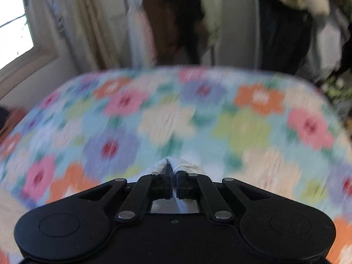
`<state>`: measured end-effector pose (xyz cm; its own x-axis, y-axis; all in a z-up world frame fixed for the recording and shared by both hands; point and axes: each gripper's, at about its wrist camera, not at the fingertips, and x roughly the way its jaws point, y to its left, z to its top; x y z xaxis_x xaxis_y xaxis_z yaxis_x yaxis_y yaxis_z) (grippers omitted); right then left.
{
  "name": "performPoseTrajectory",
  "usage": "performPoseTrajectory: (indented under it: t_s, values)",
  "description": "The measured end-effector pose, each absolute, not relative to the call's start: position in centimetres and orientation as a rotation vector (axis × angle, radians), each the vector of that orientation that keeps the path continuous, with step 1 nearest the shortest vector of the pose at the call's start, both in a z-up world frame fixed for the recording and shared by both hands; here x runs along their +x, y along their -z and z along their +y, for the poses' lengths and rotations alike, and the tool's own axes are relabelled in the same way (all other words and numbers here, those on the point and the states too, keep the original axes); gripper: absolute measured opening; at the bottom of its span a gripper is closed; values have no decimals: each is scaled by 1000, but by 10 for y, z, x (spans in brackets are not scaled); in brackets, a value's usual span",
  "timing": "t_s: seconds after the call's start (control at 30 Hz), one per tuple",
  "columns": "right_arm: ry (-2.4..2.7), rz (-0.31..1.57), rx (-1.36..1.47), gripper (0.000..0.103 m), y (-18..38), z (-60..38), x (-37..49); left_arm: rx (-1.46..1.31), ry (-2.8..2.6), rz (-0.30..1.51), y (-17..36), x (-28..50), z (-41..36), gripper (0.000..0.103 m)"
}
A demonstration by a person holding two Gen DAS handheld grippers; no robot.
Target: Fold clothes
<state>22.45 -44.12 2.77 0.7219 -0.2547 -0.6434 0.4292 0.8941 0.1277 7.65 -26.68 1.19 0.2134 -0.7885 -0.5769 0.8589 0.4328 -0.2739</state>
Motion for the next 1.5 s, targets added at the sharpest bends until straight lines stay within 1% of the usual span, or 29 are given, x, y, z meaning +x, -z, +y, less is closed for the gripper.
performPoseTrajectory:
  t_s: [0.07, 0.13, 0.17, 0.23, 0.27, 0.3, 0.33, 0.37, 0.4, 0.5, 0.6, 0.7, 0.83, 0.97, 1.07, 1.27, 1.43, 1.5]
  values:
    - [423, 622, 294, 2, -48, -454, 244, 60, 1105, 730, -18, 98, -283, 8]
    - [454, 623, 377, 7, -54, -470, 260, 17, 1034, 746, -16, 120, -297, 9]
    - [475, 636, 432, 11, -52, -478, 263, 31, 998, 765, -9, 129, -306, 12]
    - [511, 644, 502, 25, -42, -481, 257, 90, 920, 846, 7, 143, -318, 17]
    - [517, 641, 524, 39, -36, -480, 252, 116, 892, 884, 15, 146, -318, 17]
    - [509, 635, 530, 53, -30, -475, 241, 114, 899, 891, 20, 143, -310, 22]
    - [492, 636, 534, 54, -23, -470, 231, 111, 907, 887, 25, 139, -301, 40]
    - [466, 642, 539, 54, -14, -464, 220, 111, 916, 861, 27, 131, -288, 52]
    - [439, 649, 550, 54, -5, -459, 208, 121, 911, 835, 30, 122, -274, 68]
    - [351, 678, 636, 54, 21, -444, 170, 167, 909, 823, 44, 101, -242, 69]
    - [256, 692, 662, 54, 39, -420, 131, 158, 924, 895, 64, 86, -212, 69]
    - [213, 689, 633, 54, 48, -389, 94, 209, 912, 916, 84, 69, -192, 69]
    - [263, 673, 504, 55, 52, -347, 58, 305, 864, 947, 106, 54, -186, 66]
    - [246, 681, 569, 55, 61, -335, 35, 212, 912, 992, 101, 49, -169, 66]
    - [254, 710, 569, 55, 60, -326, 18, 259, 912, 948, 92, 40, -162, 68]
    - [299, 780, 513, 55, 42, -312, -31, 207, 935, 974, 82, 38, -140, 68]
    - [357, 898, 453, 55, 33, -303, -78, 282, 950, 963, 83, 31, -125, 68]
    - [387, 909, 412, 55, 32, -304, -91, 318, 957, 950, 85, 31, -126, 68]
